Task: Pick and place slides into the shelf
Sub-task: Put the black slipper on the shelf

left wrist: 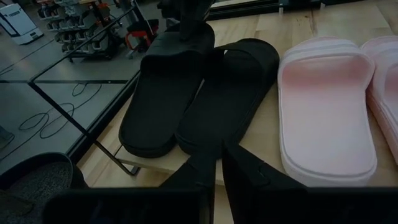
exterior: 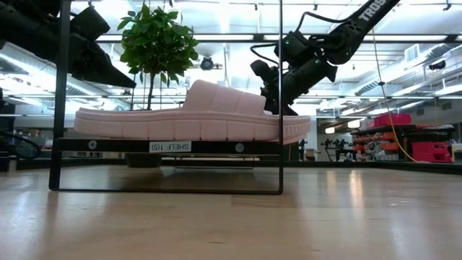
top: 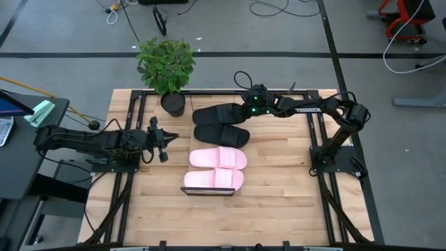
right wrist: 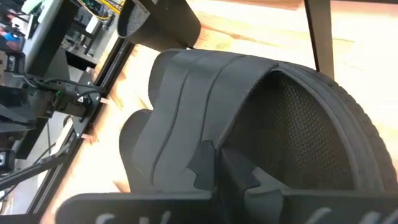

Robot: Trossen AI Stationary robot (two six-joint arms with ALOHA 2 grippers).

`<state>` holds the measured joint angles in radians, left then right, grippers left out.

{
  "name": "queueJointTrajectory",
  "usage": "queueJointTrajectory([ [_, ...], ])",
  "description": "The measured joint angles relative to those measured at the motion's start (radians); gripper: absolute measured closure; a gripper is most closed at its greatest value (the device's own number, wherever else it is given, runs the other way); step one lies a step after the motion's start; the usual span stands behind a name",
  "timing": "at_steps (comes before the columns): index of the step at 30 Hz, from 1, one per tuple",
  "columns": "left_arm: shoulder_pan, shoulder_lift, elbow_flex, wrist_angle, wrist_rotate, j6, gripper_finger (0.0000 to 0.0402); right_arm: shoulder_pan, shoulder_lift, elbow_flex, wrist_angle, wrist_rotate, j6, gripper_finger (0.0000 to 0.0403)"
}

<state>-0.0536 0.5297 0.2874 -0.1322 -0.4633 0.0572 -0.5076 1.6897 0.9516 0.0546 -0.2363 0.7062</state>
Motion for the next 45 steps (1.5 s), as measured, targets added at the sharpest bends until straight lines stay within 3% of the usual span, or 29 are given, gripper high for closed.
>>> queueJointTrajectory([
  [10, 0.0, 0.0, 0.0, 0.0, 0.0, 0.0, 0.038, 0.0, 0.002, 0.005, 0.007, -0.001, 0.001, 0.0396],
  [25, 0.0, 0.0, 0.0, -0.019, 0.0, 0.0, 0.0374, 0.015, 0.008, 0.177, -0.065, -0.024, -0.061, 0.0396],
  [37, 0.0, 0.0, 0.0, -0.021, 0.0, 0.0, 0.0372, 0.015, 0.002, 0.182, -0.136, -0.004, -0.082, 0.0396],
  [45, 0.0, 0.0, 0.0, -0.023, 0.0, 0.0, 0.0377, 0.016, -0.082, 0.182, -0.139, 0.026, -0.1, 0.0396],
])
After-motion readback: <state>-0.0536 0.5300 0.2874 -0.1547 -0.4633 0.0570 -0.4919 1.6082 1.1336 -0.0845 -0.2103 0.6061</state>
